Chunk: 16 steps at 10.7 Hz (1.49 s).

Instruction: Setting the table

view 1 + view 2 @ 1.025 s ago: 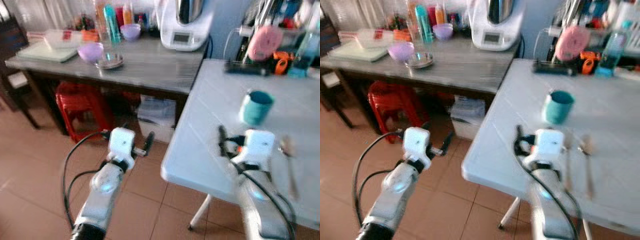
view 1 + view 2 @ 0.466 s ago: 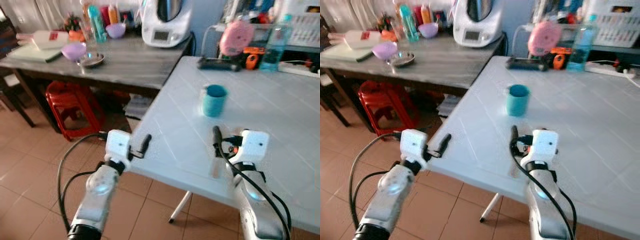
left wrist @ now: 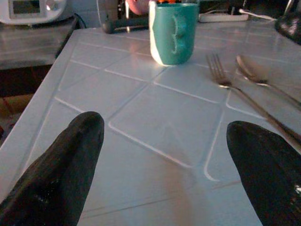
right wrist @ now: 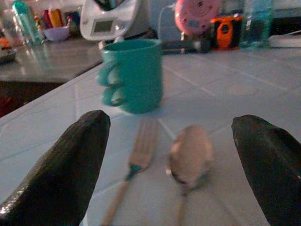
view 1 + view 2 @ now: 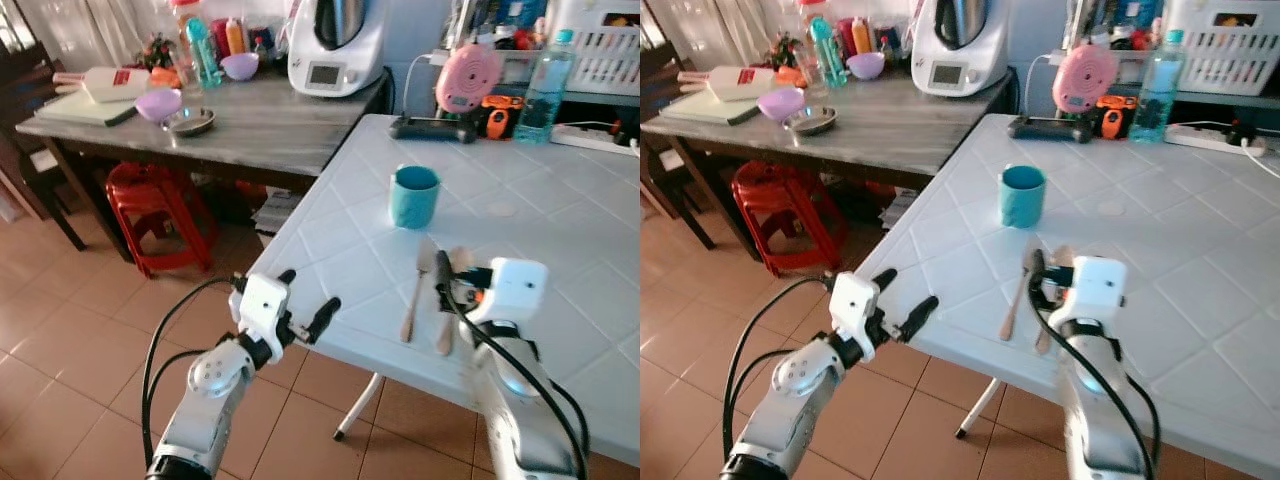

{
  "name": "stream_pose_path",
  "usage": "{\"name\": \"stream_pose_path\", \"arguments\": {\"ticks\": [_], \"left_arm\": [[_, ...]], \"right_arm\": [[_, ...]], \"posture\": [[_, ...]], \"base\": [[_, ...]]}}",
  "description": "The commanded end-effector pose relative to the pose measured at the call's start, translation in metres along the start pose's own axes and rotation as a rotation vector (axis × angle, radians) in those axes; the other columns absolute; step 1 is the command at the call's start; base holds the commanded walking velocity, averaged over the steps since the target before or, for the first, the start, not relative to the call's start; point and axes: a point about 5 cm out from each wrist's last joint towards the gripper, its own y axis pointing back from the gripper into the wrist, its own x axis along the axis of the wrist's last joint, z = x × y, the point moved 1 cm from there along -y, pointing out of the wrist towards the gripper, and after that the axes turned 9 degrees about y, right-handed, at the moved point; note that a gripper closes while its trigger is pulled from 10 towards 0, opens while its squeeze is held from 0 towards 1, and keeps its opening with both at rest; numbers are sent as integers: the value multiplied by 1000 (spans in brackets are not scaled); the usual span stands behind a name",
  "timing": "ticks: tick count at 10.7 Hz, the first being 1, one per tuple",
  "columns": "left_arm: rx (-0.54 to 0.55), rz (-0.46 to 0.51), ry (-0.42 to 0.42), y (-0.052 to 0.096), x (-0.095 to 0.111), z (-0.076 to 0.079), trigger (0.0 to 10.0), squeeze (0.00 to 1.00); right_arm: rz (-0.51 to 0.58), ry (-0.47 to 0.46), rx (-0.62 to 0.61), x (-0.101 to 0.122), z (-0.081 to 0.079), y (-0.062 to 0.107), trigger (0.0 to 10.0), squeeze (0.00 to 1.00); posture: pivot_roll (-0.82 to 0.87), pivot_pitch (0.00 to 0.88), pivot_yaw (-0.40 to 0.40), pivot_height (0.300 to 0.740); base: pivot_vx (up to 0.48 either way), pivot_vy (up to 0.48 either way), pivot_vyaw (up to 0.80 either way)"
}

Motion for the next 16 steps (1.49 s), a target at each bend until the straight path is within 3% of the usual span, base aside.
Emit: {"name": "stream_pose_path", "arguments": {"ticks": [1,6,8,10,15,16], "left_arm": [[-8,-6,-20,0,3,-3,10000,0],[-129,-41,-30,2,4,-2,10000,0],[-144,-43,-21,3,3,1,10000,0],[-239,-45,16,4,4,12,10000,0],[-243,-47,17,3,4,13,10000,0],[-246,-47,22,3,3,14,10000,0]], "right_arm": [[-19,5,19,0,-7,-4,10000,0],[-179,18,83,-13,-43,-23,10000,0],[-227,-61,83,-16,-53,-25,10000,0],[-277,-65,84,-18,-62,-29,10000,0],[-390,-47,2,-38,-47,-25,10000,0],[-384,-33,-37,-39,-38,-28,2157,0]], "posture": [[-15,0,86,740],[-7,0,75,740],[-4,0,73,740],[-4,0,71,740],[-4,0,67,740],[-3,0,65,740]], "base": [[0,0,0],[0,0,0],[0,0,0],[0,0,0],[0,0,0],[0,0,0]]}}
